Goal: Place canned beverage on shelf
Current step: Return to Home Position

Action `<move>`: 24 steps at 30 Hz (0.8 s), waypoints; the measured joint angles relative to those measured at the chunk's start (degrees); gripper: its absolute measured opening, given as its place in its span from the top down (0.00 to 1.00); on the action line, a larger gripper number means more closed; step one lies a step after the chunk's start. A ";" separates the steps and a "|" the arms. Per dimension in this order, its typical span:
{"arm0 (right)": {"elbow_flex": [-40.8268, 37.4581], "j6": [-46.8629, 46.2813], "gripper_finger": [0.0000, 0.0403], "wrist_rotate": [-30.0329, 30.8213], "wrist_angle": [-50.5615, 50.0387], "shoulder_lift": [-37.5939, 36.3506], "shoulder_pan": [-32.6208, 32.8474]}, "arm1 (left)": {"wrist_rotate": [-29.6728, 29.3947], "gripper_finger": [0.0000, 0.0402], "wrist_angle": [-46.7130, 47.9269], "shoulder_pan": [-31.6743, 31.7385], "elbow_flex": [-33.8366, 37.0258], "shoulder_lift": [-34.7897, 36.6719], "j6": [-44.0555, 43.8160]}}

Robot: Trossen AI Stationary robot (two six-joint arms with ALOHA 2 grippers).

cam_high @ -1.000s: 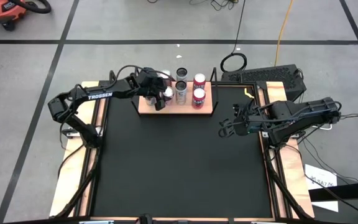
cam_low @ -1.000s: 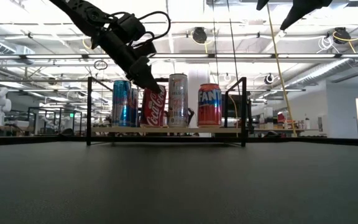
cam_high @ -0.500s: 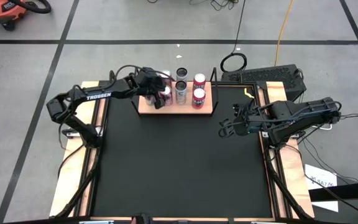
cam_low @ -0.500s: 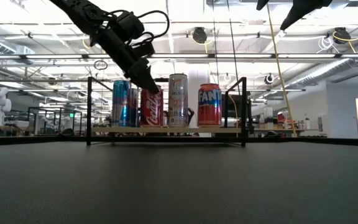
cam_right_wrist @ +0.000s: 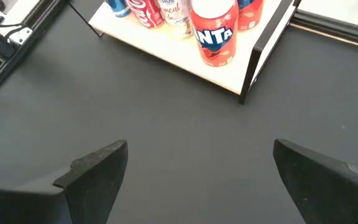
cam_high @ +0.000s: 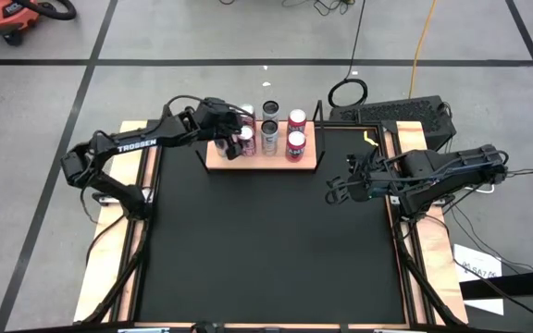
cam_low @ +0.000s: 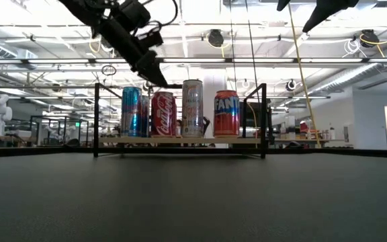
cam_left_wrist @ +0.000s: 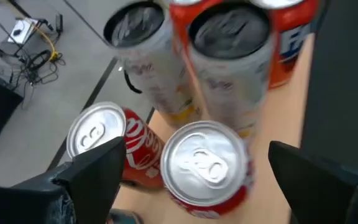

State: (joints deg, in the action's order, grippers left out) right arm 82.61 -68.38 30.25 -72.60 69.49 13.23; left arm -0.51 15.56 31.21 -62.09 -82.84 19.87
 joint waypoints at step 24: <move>-0.02 34.17 0.73 -6.99 31.56 5.99 -4.18 | -1.37 0.42 -7.99 -23.68 -4.34 16.03 -23.98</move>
State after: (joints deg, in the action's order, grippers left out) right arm 82.59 -34.21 23.26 -41.04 75.48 9.05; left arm -1.88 7.57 7.53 -66.43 -66.81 -4.10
